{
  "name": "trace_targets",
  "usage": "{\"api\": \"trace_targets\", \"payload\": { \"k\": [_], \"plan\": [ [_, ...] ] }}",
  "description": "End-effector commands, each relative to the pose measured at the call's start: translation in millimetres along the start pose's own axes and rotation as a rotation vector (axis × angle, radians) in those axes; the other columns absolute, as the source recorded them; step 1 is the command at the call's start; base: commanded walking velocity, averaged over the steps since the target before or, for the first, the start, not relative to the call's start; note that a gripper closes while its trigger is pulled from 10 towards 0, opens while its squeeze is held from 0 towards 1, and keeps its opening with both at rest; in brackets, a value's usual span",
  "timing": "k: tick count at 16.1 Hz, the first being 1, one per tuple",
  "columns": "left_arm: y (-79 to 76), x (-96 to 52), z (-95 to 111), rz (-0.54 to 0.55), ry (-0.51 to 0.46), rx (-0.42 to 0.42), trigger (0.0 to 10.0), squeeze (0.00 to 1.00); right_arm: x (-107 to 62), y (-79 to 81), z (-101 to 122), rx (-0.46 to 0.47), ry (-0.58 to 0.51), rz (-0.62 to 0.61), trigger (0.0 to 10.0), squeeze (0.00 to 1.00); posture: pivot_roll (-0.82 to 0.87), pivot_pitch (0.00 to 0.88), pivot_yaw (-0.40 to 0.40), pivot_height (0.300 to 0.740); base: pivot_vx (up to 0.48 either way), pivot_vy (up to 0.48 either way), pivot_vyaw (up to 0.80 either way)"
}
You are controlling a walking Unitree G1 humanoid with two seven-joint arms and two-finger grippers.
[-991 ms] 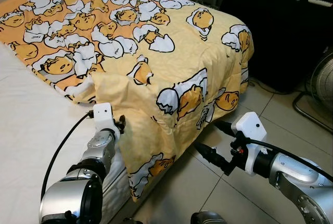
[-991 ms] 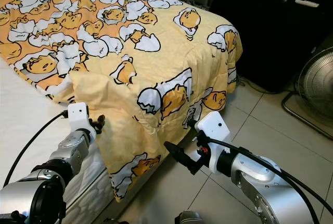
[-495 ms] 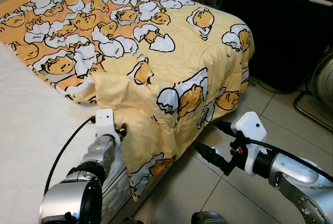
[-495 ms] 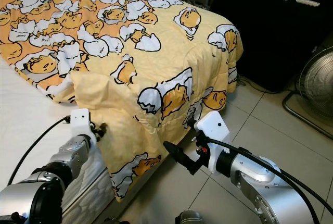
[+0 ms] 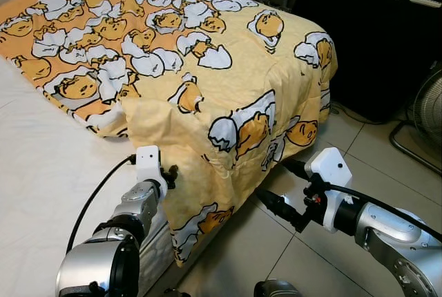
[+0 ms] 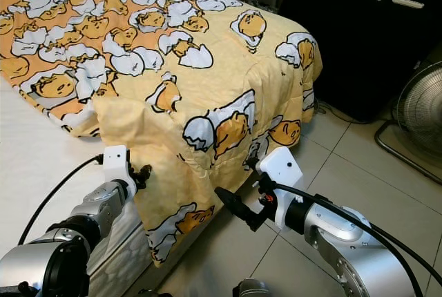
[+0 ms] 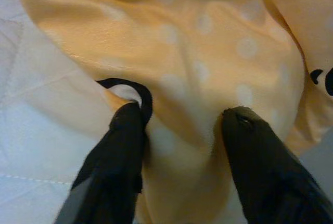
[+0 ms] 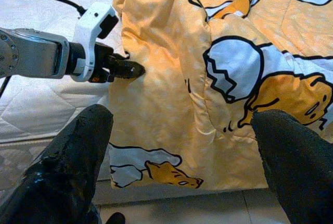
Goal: Clean up the room
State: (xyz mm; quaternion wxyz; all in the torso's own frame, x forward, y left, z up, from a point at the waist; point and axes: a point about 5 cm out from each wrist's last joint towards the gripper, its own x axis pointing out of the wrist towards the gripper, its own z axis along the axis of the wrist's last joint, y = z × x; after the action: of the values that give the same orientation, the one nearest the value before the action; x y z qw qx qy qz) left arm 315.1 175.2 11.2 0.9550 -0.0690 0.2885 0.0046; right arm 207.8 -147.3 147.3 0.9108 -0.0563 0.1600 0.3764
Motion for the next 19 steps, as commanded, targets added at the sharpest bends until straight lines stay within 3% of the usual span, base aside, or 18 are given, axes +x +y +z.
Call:
{"api": "trace_targets", "payload": {
  "k": [1,14,19],
  "plan": [
    [5.7,-1.4,-4.4,0.009,0.017,-0.004,0.0,0.0,1.7,1.4,1.2,0.004,-0.008,0.01,10.0,0.0,-0.37,0.089,0.089,0.74,0.0,0.0,0.0],
    [7.5,-3.2,-12.5,0.008,0.03,0.003,0.0,0.0,5.6,1.7,1.9,0.006,-0.019,0.008,10.0,0.0,-0.35,0.086,0.091,0.74,0.0,0.0,0.0],
    [4.6,-5.8,-20.9,-0.043,0.013,0.04,0.0,0.0,9.9,2.0,3.3,0.009,-0.035,0.011,10.0,0.0,-0.32,0.08,0.096,0.74,0.0,0.0,0.0]
  ]
}}
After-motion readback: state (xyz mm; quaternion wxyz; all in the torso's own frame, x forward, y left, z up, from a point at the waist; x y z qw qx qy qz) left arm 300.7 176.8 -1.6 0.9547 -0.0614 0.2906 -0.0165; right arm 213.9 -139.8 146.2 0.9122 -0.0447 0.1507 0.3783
